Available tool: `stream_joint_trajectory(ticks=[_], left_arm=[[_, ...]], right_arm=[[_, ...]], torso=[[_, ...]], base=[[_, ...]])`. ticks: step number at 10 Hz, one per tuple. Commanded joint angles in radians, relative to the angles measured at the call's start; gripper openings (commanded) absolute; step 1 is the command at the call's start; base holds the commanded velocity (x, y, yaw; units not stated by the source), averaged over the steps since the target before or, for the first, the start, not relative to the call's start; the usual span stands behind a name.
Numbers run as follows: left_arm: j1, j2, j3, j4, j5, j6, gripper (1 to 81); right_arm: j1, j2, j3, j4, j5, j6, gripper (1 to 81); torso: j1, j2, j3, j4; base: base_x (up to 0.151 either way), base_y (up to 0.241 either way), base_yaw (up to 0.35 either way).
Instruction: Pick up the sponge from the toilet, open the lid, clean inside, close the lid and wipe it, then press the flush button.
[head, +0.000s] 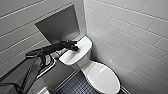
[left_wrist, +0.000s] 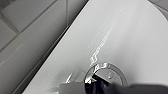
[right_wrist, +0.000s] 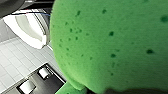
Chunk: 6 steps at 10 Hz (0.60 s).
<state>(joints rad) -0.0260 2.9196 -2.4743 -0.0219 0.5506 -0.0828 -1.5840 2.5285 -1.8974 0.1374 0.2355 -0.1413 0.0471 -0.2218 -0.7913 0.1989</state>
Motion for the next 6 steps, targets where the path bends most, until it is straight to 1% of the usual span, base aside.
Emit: stream_joint_trajectory(ticks=[1, 4, 5, 6], left_arm=[[-0.281, -0.095, 0.059, -0.074, 0.086, 0.014, 1.0], [-0.346, -0.195, 0.179, -0.148, 0.089, 0.014, 1.0], [-0.358, -0.233, 0.239, -0.165, 0.095, 0.014, 1.0], [-0.364, -0.273, 0.318, -0.191, 0.121, 0.014, 1.0]], right_arm=[[-0.034, -0.012, 0.032, -0.002, -0.096, -0.001, 1.0], [-0.044, -0.012, 0.032, -0.002, -0.078, -0.001, 1.0], [-0.043, -0.011, 0.031, -0.004, -0.078, -0.001, 1.0], [-0.041, -0.011, 0.032, -0.004, -0.078, -0.001, 1.0]], torso=[[0.000, 0.000, 0.000, 0.000], [0.000, 0.000, 0.000, 0.000], [0.000, 0.000, 0.000, 0.000], [0.000, 0.000, 0.000, 0.000]], base=[[0.000, 0.000, 0.000], [0.000, 0.000, 0.000], [0.000, 0.000, 0.000], [0.000, 0.000, 0.000]])
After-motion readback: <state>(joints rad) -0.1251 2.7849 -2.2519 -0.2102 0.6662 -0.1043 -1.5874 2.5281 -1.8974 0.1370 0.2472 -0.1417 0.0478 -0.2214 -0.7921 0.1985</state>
